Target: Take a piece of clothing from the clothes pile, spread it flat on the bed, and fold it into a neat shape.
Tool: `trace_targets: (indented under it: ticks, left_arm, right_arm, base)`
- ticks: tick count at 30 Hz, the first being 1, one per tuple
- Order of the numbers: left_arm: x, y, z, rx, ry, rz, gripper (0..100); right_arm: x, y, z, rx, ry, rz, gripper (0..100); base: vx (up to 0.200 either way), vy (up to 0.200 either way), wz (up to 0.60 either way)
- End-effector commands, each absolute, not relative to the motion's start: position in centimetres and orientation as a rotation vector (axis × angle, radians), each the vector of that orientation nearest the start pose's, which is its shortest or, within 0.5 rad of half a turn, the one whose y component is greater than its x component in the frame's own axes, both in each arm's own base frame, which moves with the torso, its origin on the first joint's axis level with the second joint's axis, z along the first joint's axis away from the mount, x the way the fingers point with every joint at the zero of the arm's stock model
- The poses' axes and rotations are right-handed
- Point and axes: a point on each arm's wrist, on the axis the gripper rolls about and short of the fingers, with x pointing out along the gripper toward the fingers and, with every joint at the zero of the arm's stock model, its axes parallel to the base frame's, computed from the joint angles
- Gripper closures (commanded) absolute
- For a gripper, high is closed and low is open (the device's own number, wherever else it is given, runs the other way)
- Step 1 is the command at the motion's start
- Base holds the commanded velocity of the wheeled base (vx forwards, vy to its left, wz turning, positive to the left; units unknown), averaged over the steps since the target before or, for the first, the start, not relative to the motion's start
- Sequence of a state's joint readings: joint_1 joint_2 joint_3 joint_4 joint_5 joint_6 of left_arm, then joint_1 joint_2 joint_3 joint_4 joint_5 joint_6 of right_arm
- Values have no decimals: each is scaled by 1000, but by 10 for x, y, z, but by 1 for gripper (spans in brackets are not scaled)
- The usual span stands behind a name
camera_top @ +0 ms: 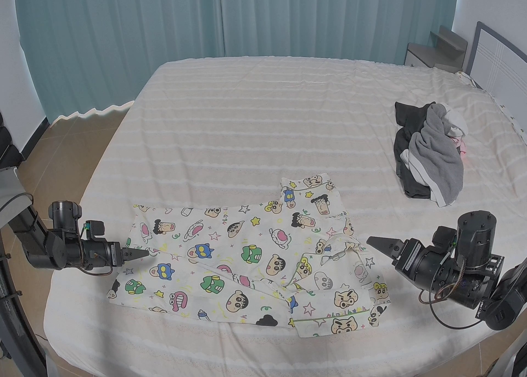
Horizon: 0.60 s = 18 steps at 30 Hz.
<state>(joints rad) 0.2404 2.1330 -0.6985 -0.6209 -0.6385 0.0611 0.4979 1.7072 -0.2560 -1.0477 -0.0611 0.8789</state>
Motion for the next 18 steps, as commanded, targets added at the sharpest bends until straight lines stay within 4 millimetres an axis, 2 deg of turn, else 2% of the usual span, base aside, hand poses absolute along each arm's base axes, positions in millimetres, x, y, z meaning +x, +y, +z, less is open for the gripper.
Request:
trace_targets:
  ticks: [1,18]
  left_arm:
    - [320,65,8,-290,756,-402,0]
    - [331,67,-3,-290,763,-405,0]
  right_arm:
    - [203,109,92,740,554,227,0]
    - [202,111,90,734,566,233,0]
  base:
    - [0,0,0]
    - [0,0,0]
